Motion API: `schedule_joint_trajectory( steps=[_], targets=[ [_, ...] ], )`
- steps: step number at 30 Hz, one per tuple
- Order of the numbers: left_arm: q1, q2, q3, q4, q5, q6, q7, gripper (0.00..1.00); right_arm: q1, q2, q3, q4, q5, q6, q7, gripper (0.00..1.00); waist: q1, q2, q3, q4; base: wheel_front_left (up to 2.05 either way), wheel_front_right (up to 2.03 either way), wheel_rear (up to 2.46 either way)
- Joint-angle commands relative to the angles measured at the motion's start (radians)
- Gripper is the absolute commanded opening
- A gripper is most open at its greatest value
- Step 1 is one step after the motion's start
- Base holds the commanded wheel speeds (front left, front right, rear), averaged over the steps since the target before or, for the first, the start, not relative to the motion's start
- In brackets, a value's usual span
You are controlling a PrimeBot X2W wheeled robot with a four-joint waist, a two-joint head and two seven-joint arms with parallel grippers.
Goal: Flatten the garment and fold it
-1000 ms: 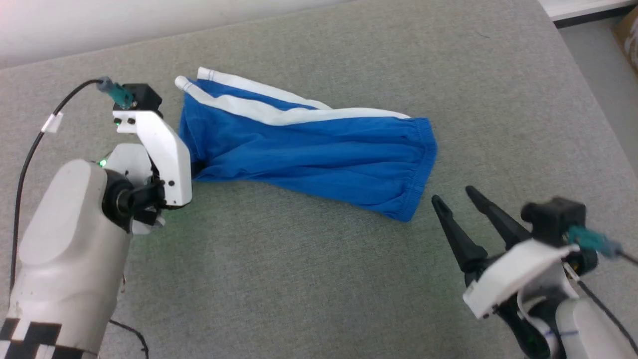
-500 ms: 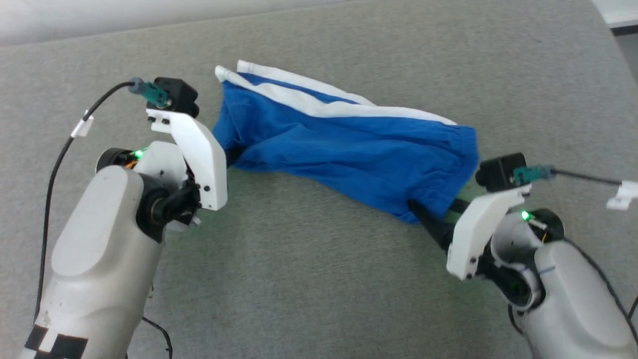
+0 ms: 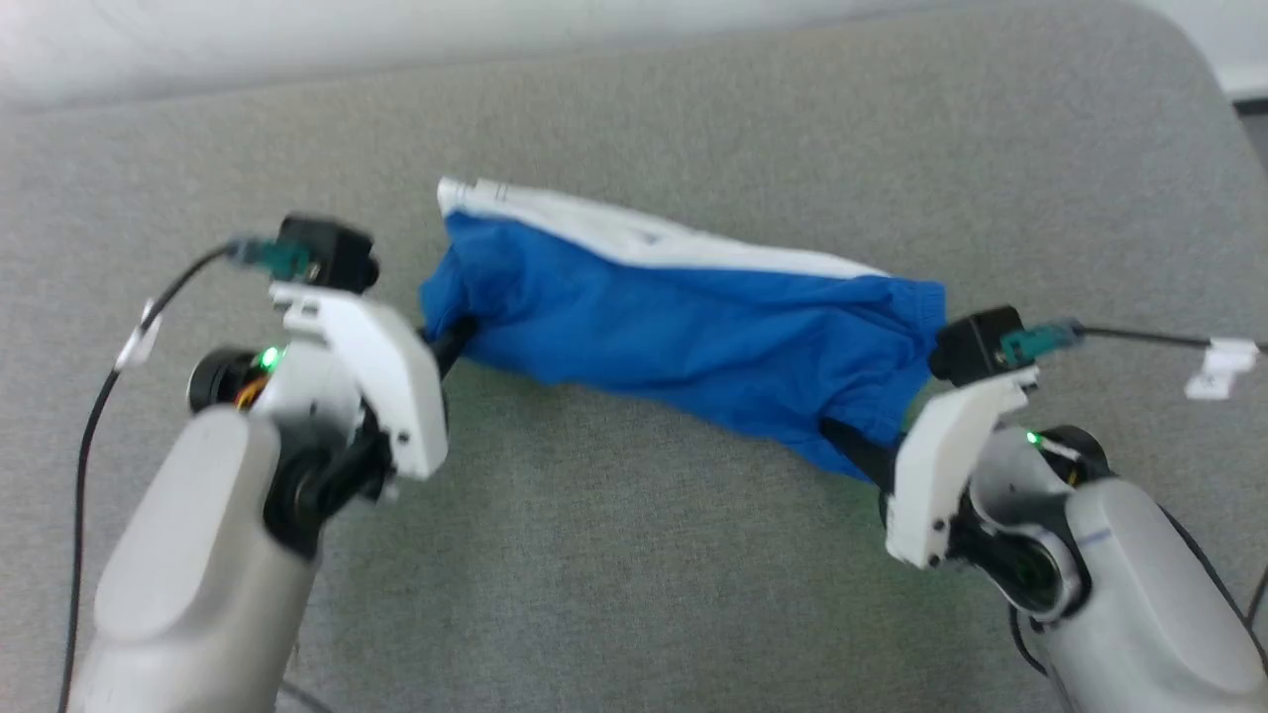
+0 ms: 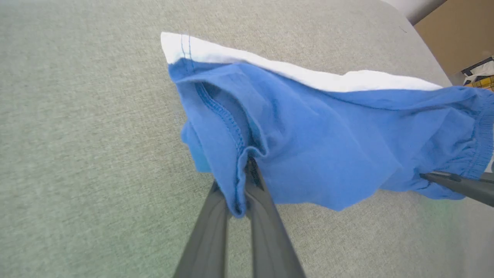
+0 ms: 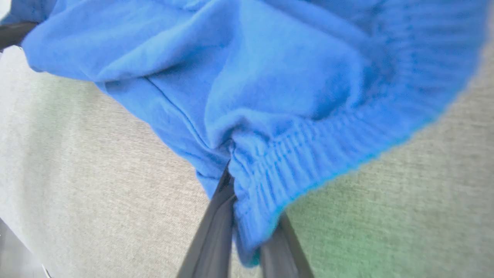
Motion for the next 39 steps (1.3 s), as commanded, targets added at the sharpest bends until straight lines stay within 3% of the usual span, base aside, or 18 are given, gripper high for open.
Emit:
schedule_joint_trajectory(
  steps=[1,10,15,19,20,21,22,28,32,39],
  targets=[
    [0.044,0.012,0.011,-0.03,0.007,0.016,-0.017,0.0,0.029,-0.012,0.001,-0.027,0.006,-0.001,-0.014,0.0,-0.0001,0.0,-0.047,0.005,0.0,0.0,0.0],
    [0.394,0.028,0.067,-0.263,0.014,0.159,-0.101,0.0,0.216,-0.067,-0.051,-0.211,-0.001,-0.001,0.043,0.0,-0.0001,0.0,-0.125,0.046,0.0,0.0,0.0],
    [0.567,-0.018,0.069,-0.317,-0.004,0.215,-0.148,0.0,0.32,-0.055,-0.093,-0.227,0.012,-0.001,0.084,0.0,-0.0001,0.0,-0.136,0.064,0.0,0.0,0.0],
    [0.632,-0.079,0.055,-0.297,-0.025,0.227,-0.202,0.0,0.373,-0.038,-0.109,-0.216,0.012,-0.001,0.09,0.0,-0.0001,0.0,-0.137,0.072,0.0,0.0,0.0],
    [0.637,-0.094,0.051,-0.286,-0.028,0.225,-0.216,0.21,0.382,-0.036,-0.11,-0.214,0.008,-0.001,0.083,0.33,-0.0001,0.0,-0.138,0.074,0.0,0.0,0.0],
    [0.641,-0.106,0.047,-0.274,-0.029,0.224,-0.229,0.56,0.393,-0.031,-0.11,-0.213,0.009,-0.001,0.077,1.0,-0.0001,0.0,-0.139,0.075,0.0,0.0,0.0],
    [0.642,-0.118,0.044,-0.264,-0.032,0.222,-0.243,1.0,0.403,-0.028,-0.111,-0.216,0.007,-0.001,0.065,1.0,-0.0001,0.0,-0.141,0.078,0.0,0.0,0.0],
    [0.632,-0.16,0.071,-0.245,-0.005,0.217,-0.398,1.0,0.477,-0.015,-0.139,-0.298,-0.032,-0.001,-0.047,1.0,-0.0001,0.0,-0.169,0.088,0.0,0.0,0.0],
    [0.611,-0.144,0.099,-0.26,0.061,0.215,-0.53,1.0,0.52,0.011,-0.197,-0.375,-0.073,-0.001,-0.131,1.0,-0.0001,0.0,-0.193,0.094,0.0,0.0,0.0],
    [0.583,-0.105,0.132,-0.264,0.196,0.219,-0.775,1.0,0.533,0.054,-0.309,-0.438,-0.116,-0.001,-0.107,1.0,-0.0001,0.0,-0.222,0.099,0.0,0.0,0.0]
  ],
)
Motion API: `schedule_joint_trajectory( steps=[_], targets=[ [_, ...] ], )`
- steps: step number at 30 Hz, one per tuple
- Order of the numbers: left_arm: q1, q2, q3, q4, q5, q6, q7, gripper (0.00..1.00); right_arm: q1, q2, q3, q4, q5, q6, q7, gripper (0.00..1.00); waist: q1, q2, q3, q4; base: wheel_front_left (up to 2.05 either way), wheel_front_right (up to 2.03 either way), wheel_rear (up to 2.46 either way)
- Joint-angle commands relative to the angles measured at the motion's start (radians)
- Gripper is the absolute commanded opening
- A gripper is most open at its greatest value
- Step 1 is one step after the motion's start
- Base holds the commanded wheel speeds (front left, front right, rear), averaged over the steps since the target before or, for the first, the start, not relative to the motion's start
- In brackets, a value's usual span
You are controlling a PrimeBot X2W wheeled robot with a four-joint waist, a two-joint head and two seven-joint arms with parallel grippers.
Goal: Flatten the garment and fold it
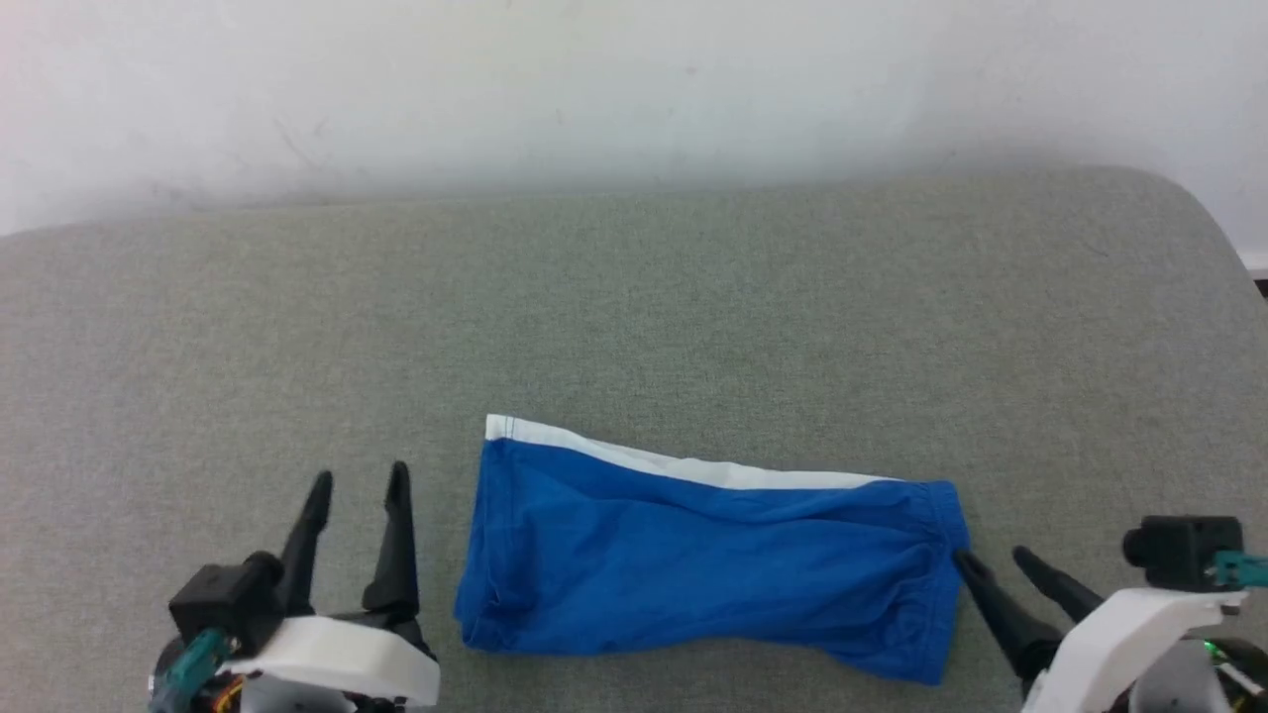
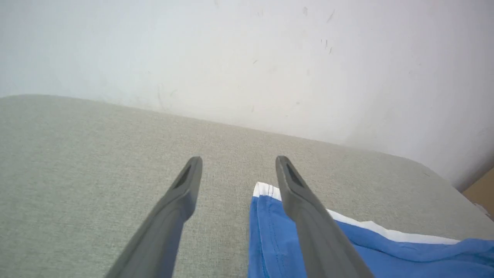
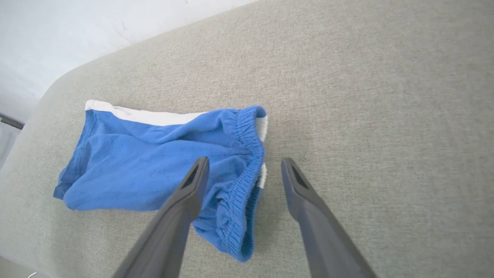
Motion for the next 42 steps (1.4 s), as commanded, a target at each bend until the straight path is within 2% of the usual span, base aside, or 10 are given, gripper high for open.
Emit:
schedule_joint_trajectory(
  steps=[1,11,23,24,25,26,27,28,36,42],
  targets=[
    [-0.011,0.007,0.003,0.003,0.016,0.002,-0.02,1.0,0.0,0.005,-0.011,-0.005,0.0,-0.001,0.008,1.0,0.0001,0.0,-0.006,0.004,0.0,0.0,0.0],
    [-0.039,0.04,0.012,-0.001,0.185,-0.008,-0.102,1.0,-0.129,-0.014,-0.066,0.126,0.028,-0.001,0.239,1.0,0.0001,0.0,0.038,0.065,0.0,0.0,0.0],
    [-0.037,0.005,0.045,-0.01,0.245,-0.041,-0.103,1.0,-0.231,0.003,-0.006,0.396,0.068,-0.001,0.305,1.0,0.0001,0.0,0.06,0.098,0.0,0.0,0.0],
    [-0.036,0.0,0.049,-0.01,0.246,-0.043,-0.103,1.0,-0.233,0.002,0.0,0.417,0.071,-0.001,0.31,0.86,0.0001,0.0,0.06,0.098,0.0,0.0,0.0],
    [-0.035,-0.004,0.053,-0.01,0.247,-0.046,-0.103,1.0,-0.234,0.002,0.008,0.436,0.077,-0.001,0.319,0.47,0.0001,0.0,0.059,0.099,0.0,0.0,0.0],
    [-0.033,-0.008,0.056,-0.009,0.25,-0.048,-0.103,1.0,-0.236,0.003,0.016,0.451,0.086,-0.001,0.326,0.35,0.0001,0.0,0.059,0.099,0.0,0.0,0.0],
    [-0.031,-0.013,0.059,-0.009,0.252,-0.051,-0.103,1.0,-0.236,0.002,0.026,0.462,0.095,-0.001,0.336,0.11,0.0001,0.0,0.058,0.099,0.0,0.0,0.0],
    [-0.029,-0.017,0.061,-0.007,0.253,-0.053,-0.103,1.0,-0.237,-0.003,0.035,0.47,0.101,-0.001,0.343,0.0,0.0001,0.0,0.057,0.098,0.0,0.0,0.0],
    [-0.02,-0.044,0.08,-0.002,0.265,-0.071,-0.103,1.0,-0.246,-0.073,0.066,0.392,0.138,-0.001,0.296,0.0,0.0001,0.0,0.041,0.095,0.0,0.0,0.0],
    [-0.009,-0.055,0.086,-0.001,0.278,-0.081,-0.103,1.0,-0.217,-0.152,0.005,0.286,0.129,-0.001,0.288,0.0,0.0001,0.0,0.027,0.088,0.0,0.0,0.0]
  ],
)
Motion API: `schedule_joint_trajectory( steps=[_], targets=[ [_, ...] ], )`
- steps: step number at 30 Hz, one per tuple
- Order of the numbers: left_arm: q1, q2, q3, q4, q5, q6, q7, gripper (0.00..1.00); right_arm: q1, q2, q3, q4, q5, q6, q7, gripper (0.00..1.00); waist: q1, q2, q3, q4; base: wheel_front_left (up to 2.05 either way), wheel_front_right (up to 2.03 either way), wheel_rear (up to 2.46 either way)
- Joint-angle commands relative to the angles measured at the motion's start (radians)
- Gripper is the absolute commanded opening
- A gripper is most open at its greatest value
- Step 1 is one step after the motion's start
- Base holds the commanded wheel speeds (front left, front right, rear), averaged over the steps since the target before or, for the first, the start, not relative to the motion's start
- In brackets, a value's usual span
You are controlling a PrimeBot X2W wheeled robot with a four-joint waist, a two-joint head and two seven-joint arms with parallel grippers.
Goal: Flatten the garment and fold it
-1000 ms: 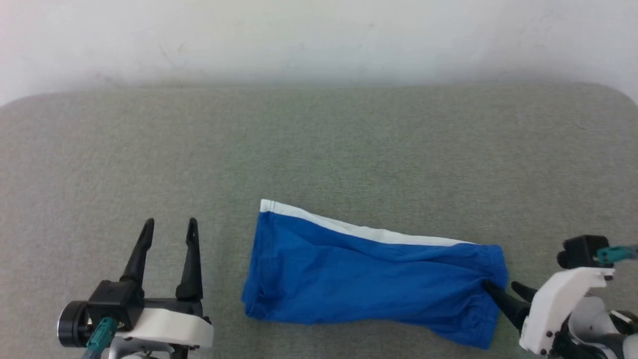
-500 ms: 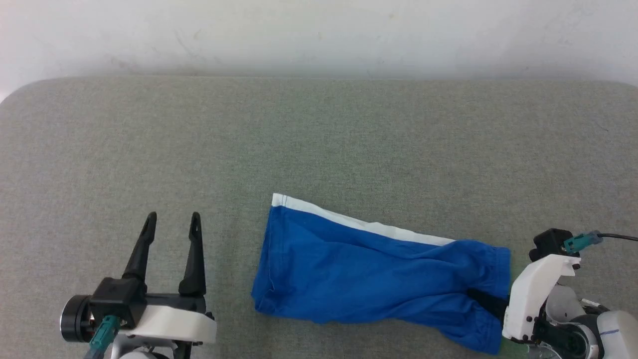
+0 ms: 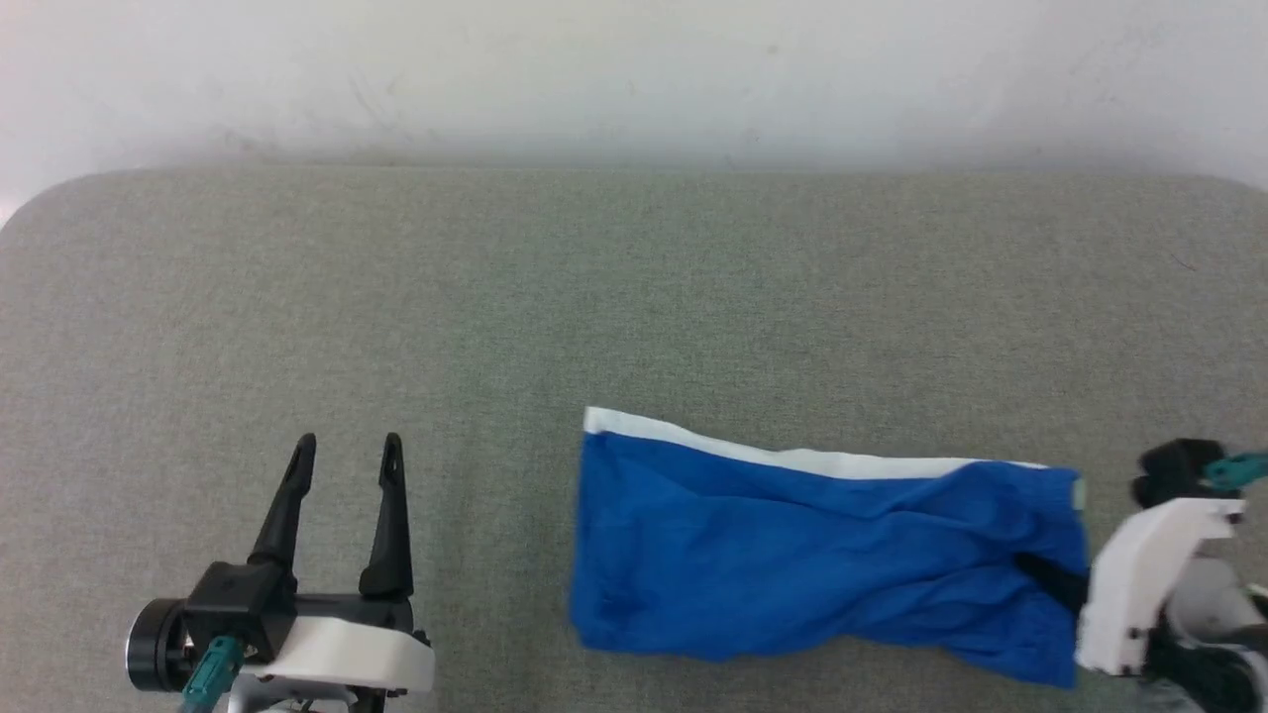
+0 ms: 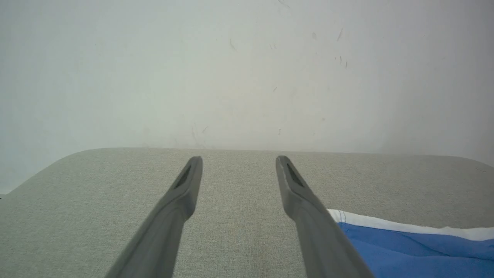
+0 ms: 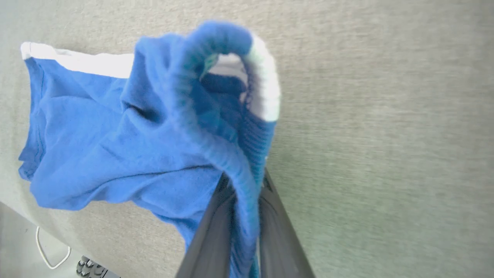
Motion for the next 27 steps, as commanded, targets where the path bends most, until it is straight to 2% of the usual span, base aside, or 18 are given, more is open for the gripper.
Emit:
schedule_joint_trajectory(
  steps=[1,7,12,15,18,21,25,26,27],
  targets=[
    [0.007,-0.006,0.004,0.001,0.013,-0.01,-0.005,1.0,0.018,-0.017,-0.027,-0.01,-0.005,-0.001,0.008,0.0,-0.0001,0.0,-0.003,-0.002,0.0,0.0,0.0],
    [0.006,-0.015,0.007,0.003,0.022,-0.023,-0.005,1.0,0.044,-0.058,-0.178,-0.02,-0.008,-0.001,0.071,0.0,-0.0001,0.0,-0.008,-0.003,0.0,0.0,0.0],
    [0.01,-0.022,0.013,0.009,0.027,-0.029,-0.005,1.0,0.005,0.061,-0.228,-0.046,0.141,-0.001,0.201,0.0,-0.0001,0.0,-0.016,-0.01,0.0,0.0,0.0],
    [0.009,-0.028,0.013,0.015,0.028,-0.035,-0.005,1.0,-0.015,0.144,-0.213,-0.077,0.243,-0.001,0.273,0.0,-0.0001,0.0,-0.02,-0.011,0.0,0.0,0.0],
    [0.005,-0.033,0.011,0.019,0.029,-0.041,-0.005,1.0,-0.036,0.191,-0.178,-0.092,0.314,-0.001,0.295,0.0,-0.0001,0.0,-0.019,-0.011,0.0,0.0,0.0],
    [-0.001,-0.038,0.007,0.022,0.034,-0.045,-0.005,1.0,-0.072,0.216,-0.128,-0.069,0.328,-0.001,0.233,0.0,-0.0001,0.0,-0.013,-0.013,0.0,0.0,0.0],
    [-0.017,-0.046,-0.007,0.028,0.039,-0.055,-0.005,1.0,-0.112,0.224,-0.004,0.023,0.308,-0.001,0.115,0.0,-0.0001,0.0,-0.008,0.001,0.0,0.0,0.0],
    [-0.021,-0.047,-0.01,0.03,0.04,-0.058,-0.005,1.0,-0.12,0.224,0.033,0.05,0.31,-0.001,0.08,0.16,-0.0001,0.0,-0.007,0.006,0.0,0.0,0.0],
    [-0.025,-0.048,-0.012,0.033,0.041,-0.061,-0.005,1.0,-0.127,0.224,0.065,0.077,0.316,-0.001,0.043,0.46,-0.0001,0.0,-0.007,0.012,0.0,0.0,0.0]
  ],
)
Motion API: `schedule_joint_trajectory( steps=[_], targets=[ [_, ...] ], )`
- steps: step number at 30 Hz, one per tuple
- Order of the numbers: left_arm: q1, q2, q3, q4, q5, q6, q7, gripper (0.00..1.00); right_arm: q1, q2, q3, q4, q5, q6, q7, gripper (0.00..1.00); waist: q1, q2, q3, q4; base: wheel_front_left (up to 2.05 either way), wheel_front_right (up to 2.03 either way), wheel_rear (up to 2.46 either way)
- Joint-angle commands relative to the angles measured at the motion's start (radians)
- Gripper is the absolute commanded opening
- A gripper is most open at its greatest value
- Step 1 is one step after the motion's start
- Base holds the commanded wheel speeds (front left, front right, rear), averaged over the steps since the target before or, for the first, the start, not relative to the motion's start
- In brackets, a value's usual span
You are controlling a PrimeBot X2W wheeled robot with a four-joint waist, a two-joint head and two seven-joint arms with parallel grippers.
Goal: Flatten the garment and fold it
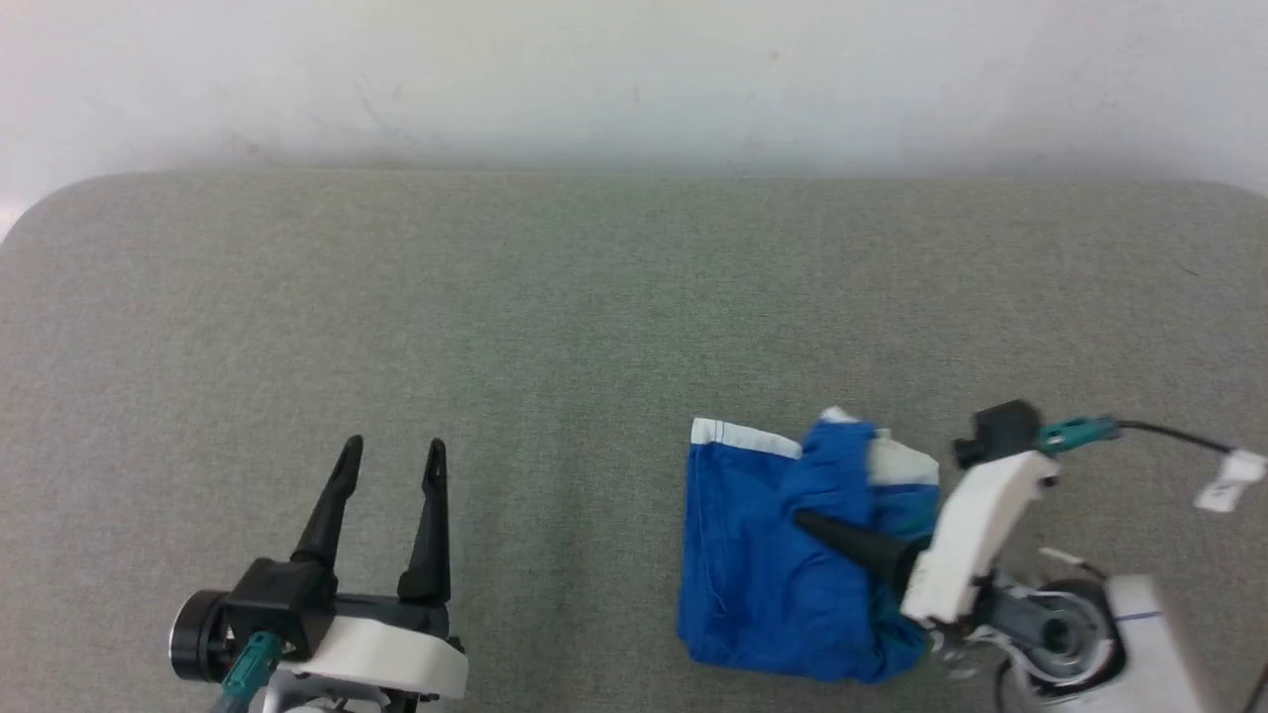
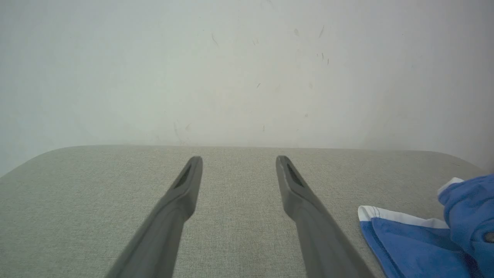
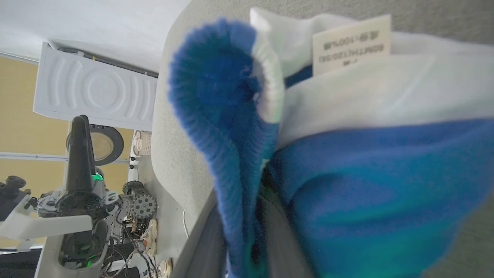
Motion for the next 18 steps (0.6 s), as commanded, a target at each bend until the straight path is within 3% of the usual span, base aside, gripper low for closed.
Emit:
schedule_joint_trajectory(
  steps=[1,7,13,18],
  targets=[
    [-0.017,-0.003,-0.002,0.007,0.008,-0.009,-0.005,1.0,-0.023,0.006,0.047,0.038,0.017,-0.001,-0.043,0.99,0.0,0.0,0.003,0.013,0.0,0.0,0.0],
    [-0.015,-0.009,0.008,0.018,0.008,-0.008,-0.005,1.0,-0.067,0.005,0.204,0.112,-0.057,-0.001,-0.159,1.0,0.0,0.0,0.006,0.03,0.0,0.0,0.0],
    [0.001,-0.016,0.024,0.022,0.005,-0.003,-0.005,1.0,-0.092,-0.074,0.33,-0.003,-0.196,-0.001,-0.291,1.0,0.0,0.0,-0.004,0.021,0.0,0.0,0.0],
    [0.009,-0.024,0.037,0.028,0.0,0.001,-0.005,1.0,-0.075,-0.155,0.341,-0.107,-0.448,-0.001,-0.484,1.0,0.0,0.0,-0.021,0.0,0.0,0.0,0.0]
  ],
)
